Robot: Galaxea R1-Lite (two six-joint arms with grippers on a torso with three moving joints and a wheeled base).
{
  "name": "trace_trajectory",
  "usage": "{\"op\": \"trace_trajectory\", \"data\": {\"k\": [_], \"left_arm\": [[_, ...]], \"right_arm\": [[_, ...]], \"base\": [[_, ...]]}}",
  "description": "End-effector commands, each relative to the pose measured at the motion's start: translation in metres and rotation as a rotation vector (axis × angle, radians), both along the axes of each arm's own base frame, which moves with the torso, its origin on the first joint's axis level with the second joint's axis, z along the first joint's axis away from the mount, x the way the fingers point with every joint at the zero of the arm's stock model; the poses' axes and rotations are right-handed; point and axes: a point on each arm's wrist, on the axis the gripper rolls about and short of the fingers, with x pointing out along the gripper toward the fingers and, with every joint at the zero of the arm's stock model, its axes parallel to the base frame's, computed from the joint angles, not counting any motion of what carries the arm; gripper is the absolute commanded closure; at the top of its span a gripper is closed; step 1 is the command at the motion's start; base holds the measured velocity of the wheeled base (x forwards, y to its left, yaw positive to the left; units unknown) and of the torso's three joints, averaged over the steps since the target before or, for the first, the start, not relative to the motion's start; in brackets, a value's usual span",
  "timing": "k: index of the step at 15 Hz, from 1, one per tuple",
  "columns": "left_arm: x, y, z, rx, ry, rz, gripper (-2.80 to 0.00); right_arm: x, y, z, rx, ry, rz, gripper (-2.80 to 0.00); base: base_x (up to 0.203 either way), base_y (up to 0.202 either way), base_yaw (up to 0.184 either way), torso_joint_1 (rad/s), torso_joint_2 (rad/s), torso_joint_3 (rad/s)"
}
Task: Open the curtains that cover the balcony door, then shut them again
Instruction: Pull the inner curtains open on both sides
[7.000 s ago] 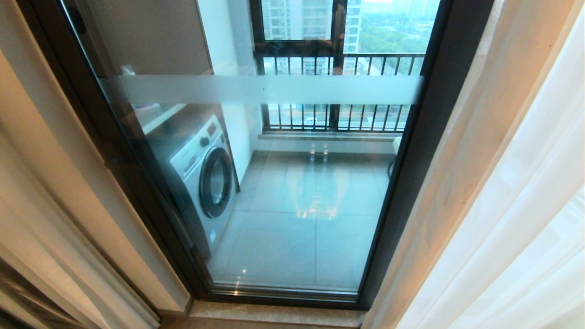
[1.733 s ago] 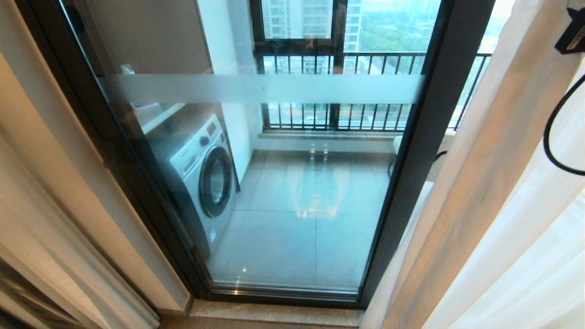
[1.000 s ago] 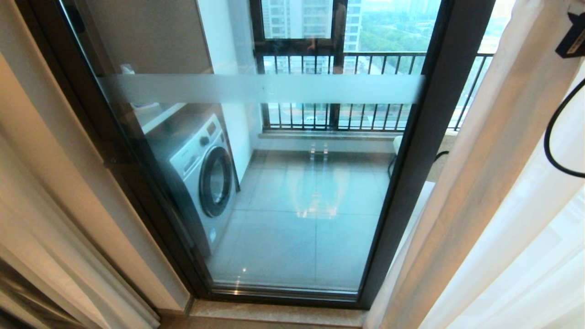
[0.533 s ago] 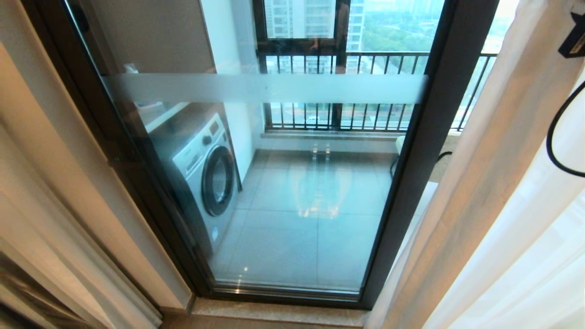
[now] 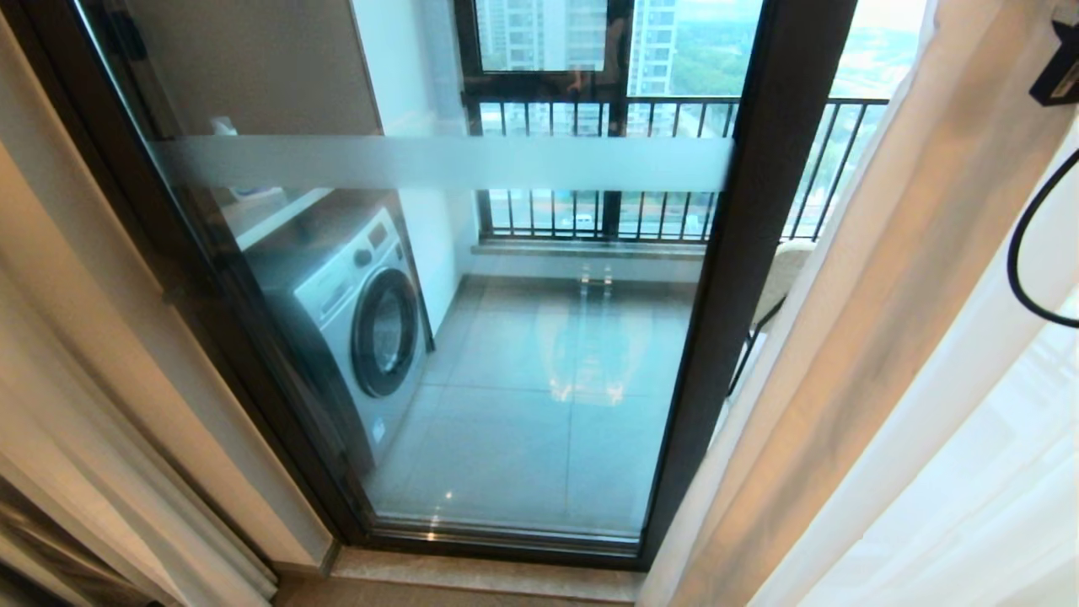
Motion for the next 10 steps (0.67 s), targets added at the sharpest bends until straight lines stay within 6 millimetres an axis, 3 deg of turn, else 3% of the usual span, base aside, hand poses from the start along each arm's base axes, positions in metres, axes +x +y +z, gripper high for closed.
{"op": "trace_trajectory", "data": {"k": [1, 10], "left_arm": [[0.0, 0.0, 0.0, 0.0, 0.0, 0.001, 0.0], [0.0, 0.0, 0.0, 0.0, 0.0, 0.0, 0.0]], "right_arm": [[-0.0005, -0.0001, -0.0004, -0.002, -0.002, -0.001, 0.0], [0.0002, -0.0017, -0.0026, -0.001, 0.005, -0.007, 0.0]], "base": [[0.0, -0.18, 0.004, 0.006, 0.0, 0.002], [0.0, -0.184, 0.003, 0.003, 0.0, 0.002]]}}
